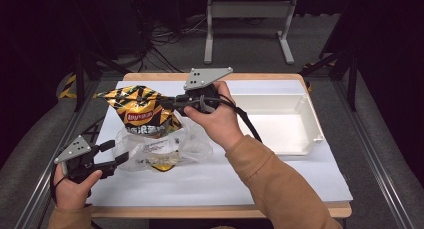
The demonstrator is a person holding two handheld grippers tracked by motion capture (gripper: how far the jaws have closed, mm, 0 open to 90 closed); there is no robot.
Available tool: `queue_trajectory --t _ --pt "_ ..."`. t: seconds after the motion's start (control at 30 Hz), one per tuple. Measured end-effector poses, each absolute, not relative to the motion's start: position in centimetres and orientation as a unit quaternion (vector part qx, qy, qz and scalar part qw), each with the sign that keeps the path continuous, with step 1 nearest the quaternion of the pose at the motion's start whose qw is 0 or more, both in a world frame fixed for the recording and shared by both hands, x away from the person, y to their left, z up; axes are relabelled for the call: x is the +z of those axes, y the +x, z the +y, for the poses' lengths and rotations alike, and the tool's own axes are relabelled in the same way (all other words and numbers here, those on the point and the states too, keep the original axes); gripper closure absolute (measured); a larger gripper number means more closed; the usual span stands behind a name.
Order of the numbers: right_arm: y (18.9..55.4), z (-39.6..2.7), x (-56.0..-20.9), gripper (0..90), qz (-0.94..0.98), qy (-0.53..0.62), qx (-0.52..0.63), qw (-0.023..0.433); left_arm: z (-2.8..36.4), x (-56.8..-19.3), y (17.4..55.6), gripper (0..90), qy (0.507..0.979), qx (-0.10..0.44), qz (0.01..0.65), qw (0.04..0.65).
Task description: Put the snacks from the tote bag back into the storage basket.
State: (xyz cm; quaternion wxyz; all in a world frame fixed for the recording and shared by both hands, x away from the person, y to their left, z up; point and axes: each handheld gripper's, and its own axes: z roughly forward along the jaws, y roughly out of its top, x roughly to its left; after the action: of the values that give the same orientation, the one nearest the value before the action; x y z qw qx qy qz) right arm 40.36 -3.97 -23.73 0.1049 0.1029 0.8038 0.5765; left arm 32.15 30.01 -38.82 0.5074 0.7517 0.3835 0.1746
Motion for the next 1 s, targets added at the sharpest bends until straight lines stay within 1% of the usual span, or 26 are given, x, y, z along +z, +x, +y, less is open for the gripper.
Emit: queue_trajectory --t 0.3,0.57,0.63,1.0 --pt "40.1 -3.5 -22.1 89.8 0.802 0.096 0.581 0.106 30.1 -38.8 32.1 28.7 0.751 0.177 0.382 0.509" --pt "40.1 -4.0 -21.0 89.8 0.790 0.098 0.596 0.101 30.2 -38.6 31.9 29.3 0.752 0.172 0.381 0.510" --pt "40.1 -4.0 -20.9 89.8 0.786 0.099 0.603 0.095 30.2 -38.6 31.9 29.4 0.753 0.173 0.380 0.509" --pt "39.9 -3.4 -20.3 89.8 0.782 0.093 0.609 0.093 30.1 -38.7 32.0 29.4 0.752 0.171 0.380 0.510"
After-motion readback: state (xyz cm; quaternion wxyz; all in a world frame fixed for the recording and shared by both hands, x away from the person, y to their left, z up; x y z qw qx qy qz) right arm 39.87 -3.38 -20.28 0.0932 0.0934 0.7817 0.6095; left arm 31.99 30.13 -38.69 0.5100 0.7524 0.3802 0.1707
